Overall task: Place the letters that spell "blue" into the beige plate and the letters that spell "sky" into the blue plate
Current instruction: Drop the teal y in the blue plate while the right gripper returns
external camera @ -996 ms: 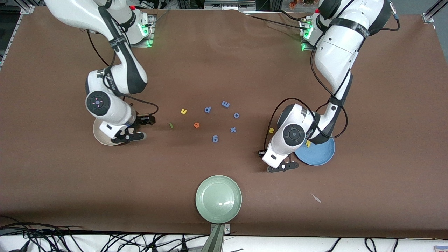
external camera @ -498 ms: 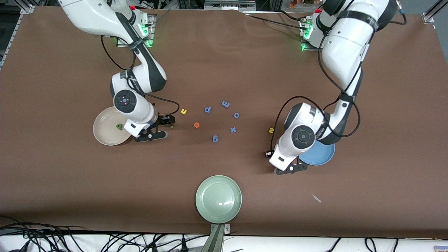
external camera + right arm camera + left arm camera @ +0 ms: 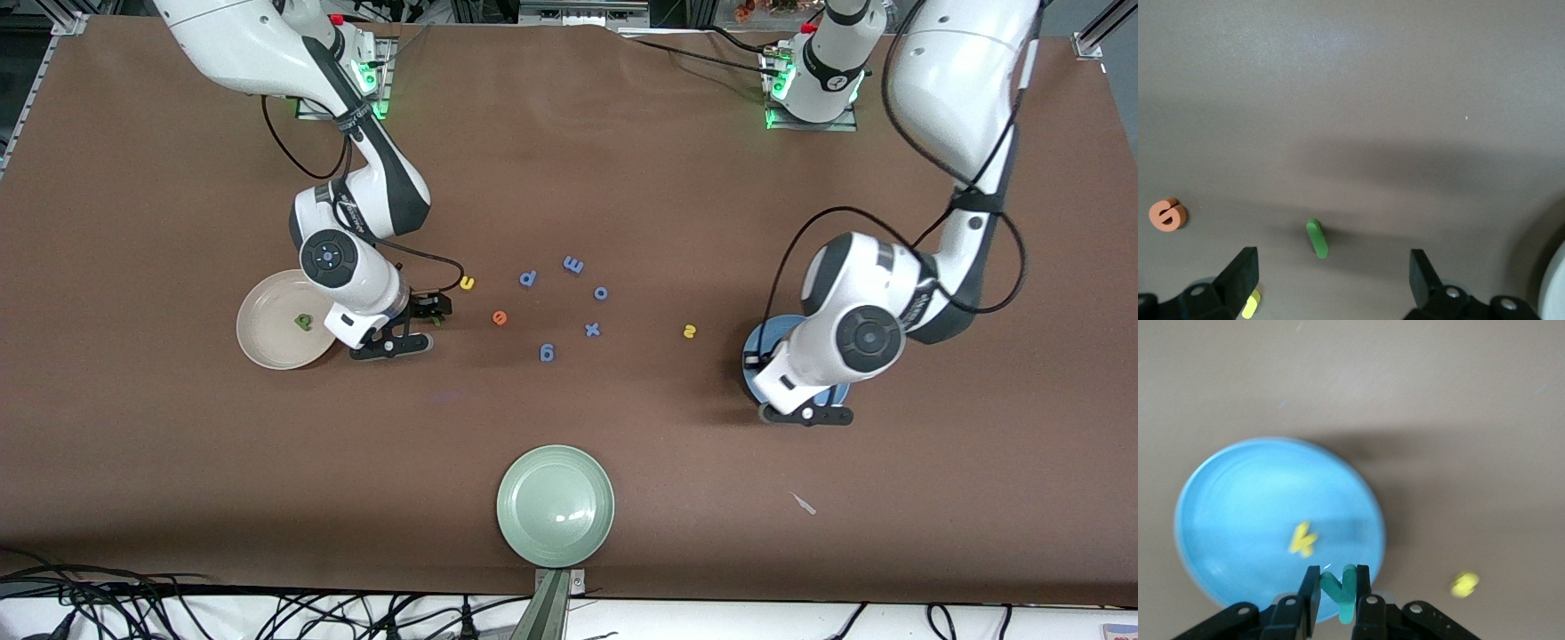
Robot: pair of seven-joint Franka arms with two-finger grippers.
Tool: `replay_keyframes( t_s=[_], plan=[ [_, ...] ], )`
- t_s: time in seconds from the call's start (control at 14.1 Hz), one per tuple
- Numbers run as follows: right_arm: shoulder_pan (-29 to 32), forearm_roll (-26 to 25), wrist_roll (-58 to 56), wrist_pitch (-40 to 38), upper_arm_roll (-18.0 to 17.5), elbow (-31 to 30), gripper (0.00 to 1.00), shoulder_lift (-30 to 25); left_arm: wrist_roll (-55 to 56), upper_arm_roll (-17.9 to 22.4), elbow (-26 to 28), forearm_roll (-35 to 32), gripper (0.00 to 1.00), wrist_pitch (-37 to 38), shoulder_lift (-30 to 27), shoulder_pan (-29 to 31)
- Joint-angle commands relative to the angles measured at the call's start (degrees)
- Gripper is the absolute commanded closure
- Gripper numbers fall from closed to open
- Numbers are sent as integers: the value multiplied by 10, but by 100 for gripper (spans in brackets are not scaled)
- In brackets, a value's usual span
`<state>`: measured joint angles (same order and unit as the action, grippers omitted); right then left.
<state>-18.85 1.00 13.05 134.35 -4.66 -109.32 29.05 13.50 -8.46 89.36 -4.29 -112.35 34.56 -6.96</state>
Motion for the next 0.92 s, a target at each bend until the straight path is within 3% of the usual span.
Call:
replay_keyframes(
  t_s=[0.0,0.21,0.28,0.43,0.5,0.57,0.64,0.85],
  plan=[
    [0,8,3,0,-1,9,0,4,-41,-2,121,3,92,-26,-61,19],
    [-5,8,3,22,-2,7,0,15,-43,-2,188,-45,85,-116,-61,30],
    [-7,8,3,28,-2,4,0,20,-42,-3,203,-74,73,-131,-59,30],
    [-9,8,2,46,-1,-5,0,29,-43,-3,209,-89,59,-134,-58,30],
    [-11,8,2,61,-1,-14,0,29,-43,-3,209,-89,37,-133,-56,30],
    [-14,8,3,77,-1,-25,0,30,-43,-3,209,-89,4,-130,-56,30],
    [-15,8,2,89,-1,-34,0,30,-43,-6,202,-89,0,-124,-60,29],
    [-16,5,2,96,-1,-48,0,29,-39,-9,154,-80,0,-76,-61,22]
  ],
)
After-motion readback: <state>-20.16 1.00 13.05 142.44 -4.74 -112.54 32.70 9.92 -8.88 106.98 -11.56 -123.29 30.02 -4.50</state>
